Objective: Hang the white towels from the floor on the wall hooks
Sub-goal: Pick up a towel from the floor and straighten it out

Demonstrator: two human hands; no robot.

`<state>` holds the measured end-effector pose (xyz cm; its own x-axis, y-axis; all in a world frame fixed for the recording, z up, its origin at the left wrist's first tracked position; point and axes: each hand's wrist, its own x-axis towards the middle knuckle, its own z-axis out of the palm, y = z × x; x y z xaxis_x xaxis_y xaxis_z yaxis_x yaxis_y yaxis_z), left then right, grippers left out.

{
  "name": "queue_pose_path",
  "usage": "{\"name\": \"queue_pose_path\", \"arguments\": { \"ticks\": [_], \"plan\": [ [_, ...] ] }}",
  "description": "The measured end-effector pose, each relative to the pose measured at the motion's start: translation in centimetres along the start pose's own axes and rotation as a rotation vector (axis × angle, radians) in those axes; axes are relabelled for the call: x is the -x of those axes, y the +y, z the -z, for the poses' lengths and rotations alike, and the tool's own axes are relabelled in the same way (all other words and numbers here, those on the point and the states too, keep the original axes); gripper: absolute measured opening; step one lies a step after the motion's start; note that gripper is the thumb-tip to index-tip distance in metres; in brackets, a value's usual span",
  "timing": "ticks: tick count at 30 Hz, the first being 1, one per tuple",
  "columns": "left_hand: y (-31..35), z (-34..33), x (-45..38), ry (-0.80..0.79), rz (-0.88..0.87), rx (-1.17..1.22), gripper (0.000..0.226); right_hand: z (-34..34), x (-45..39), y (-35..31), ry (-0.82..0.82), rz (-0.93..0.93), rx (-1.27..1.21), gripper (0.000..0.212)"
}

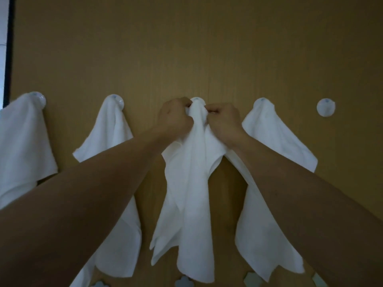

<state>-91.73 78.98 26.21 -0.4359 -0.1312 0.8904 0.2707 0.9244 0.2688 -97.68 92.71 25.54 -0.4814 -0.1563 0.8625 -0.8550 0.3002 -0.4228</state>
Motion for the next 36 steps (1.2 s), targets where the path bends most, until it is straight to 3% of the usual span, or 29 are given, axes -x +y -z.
{"name": "queue_pose_path", "arguments": {
  "ticks": [4,7,13,17,20,24,28,32,36],
  "plan": [
    [1.0,0.3,0.8,0.075,-0.04,-0.318,0.036,-0.5,1.8,-0.4,0.08,0.141,0.328,0.027],
    [1.2,0.3,1.3,0.074,-0.09,-0.454,0.052,-0.6,2.9,-0.8,0.187,0.234,0.561,0.027],
    [0.6,-0.4,3.1,-0.013,0.012,-0.034,0.03,-0.4,3.5,-0.1,0.064,0.276,0.683,0.021],
    [0.3,-0.7,4.9,0.005,0.113,0.21,0.029,-0.5,3.9,-0.1,0.045,0.153,0.305,0.025],
    [0.4,-1.1,5.6,-0.036,0.266,0.352,0.02,-0.7,4.9,-0.1,0.062,0.081,0.113,0.007],
    [0.5,-1.7,6.2,-0.053,0.312,0.463,0.026,-1.2,6.4,-0.2,0.051,-0.041,-0.094,0.033],
    [0.2,-2.5,7.9,-0.029,0.271,0.352,0.031,-2.2,7.0,-0.1,0.049,-0.002,-0.027,0.037],
    [0.4,-2.5,9.8,-0.002,0.238,0.256,0.02,-2.9,7.4,-0.2,0.073,-0.024,0.032,0.042],
    [1.3,-0.6,11.0,-0.121,0.287,0.247,0.04,-2.7,7.9,-1.7,-0.049,-0.085,0.162,0.054]
  ]
}}
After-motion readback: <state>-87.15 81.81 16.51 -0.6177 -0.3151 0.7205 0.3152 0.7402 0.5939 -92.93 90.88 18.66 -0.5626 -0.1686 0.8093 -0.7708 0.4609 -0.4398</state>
